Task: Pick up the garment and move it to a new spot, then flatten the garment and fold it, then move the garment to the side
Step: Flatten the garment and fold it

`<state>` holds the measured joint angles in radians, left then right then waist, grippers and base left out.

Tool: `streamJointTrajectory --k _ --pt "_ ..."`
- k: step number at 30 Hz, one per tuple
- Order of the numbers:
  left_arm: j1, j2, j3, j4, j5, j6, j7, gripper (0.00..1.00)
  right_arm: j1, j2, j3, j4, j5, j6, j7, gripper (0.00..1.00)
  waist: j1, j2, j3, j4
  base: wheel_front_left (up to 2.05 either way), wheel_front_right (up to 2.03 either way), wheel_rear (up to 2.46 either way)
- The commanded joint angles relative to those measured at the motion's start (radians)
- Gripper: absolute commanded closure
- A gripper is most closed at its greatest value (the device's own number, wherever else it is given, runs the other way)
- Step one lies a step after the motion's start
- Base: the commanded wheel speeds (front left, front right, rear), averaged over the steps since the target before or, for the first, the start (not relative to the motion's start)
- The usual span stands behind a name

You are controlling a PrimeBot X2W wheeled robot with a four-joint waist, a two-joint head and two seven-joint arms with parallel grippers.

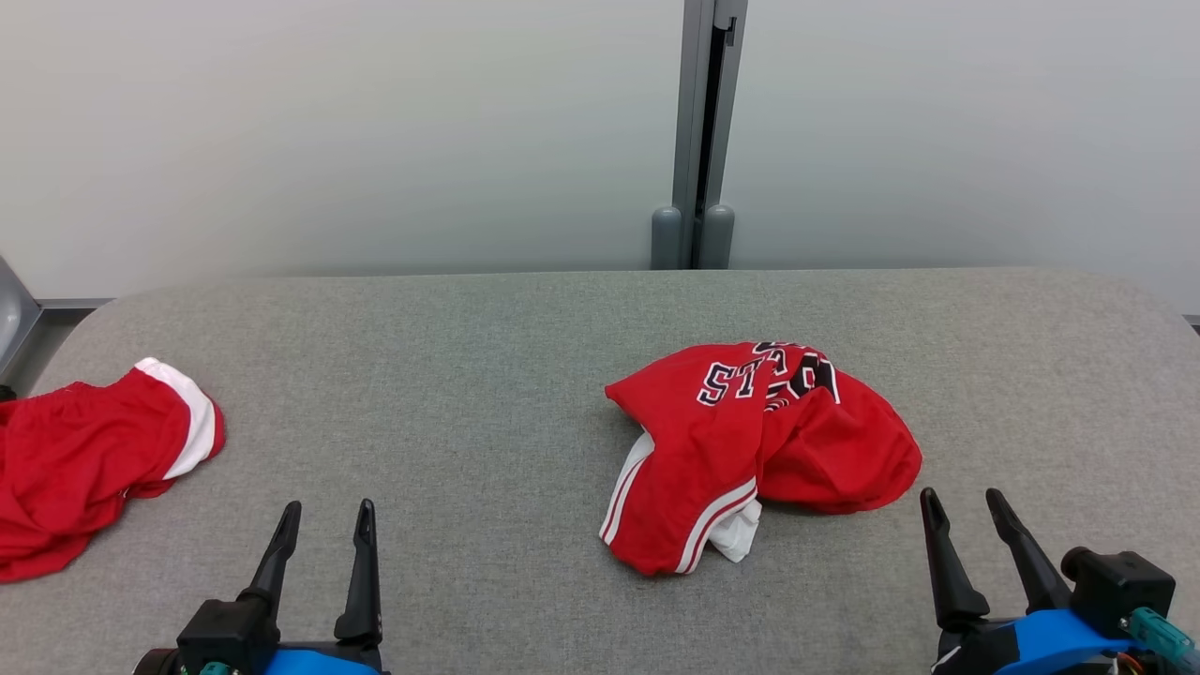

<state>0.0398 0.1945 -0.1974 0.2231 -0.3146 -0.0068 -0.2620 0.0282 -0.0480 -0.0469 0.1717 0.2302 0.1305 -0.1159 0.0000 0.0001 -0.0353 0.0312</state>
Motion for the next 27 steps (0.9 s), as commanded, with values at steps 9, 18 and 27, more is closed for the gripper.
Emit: streamJointTrajectory --k 9,18,27 --pt "0.006 -0.020 0.025 0.013 0.036 -0.028 -0.004 0.00 0.006 -0.004 0.020 -0.003 0.006 0.000 0.000 0.00 0.0000 -0.0001 0.000 0.010 0.00 0.00 0.00" --pt "-0.015 -0.039 0.032 0.019 0.055 -0.052 -0.004 0.00 -0.041 -0.004 0.185 0.034 0.139 0.000 0.075 0.00 0.0000 -0.0001 0.016 0.026 0.00 0.00 0.00" --pt "-0.031 -0.046 0.029 0.021 0.065 -0.071 -0.004 0.00 -0.172 -0.005 0.379 0.268 0.377 0.000 0.142 0.00 0.0000 -0.0001 0.044 0.073 0.00 0.00 0.00"
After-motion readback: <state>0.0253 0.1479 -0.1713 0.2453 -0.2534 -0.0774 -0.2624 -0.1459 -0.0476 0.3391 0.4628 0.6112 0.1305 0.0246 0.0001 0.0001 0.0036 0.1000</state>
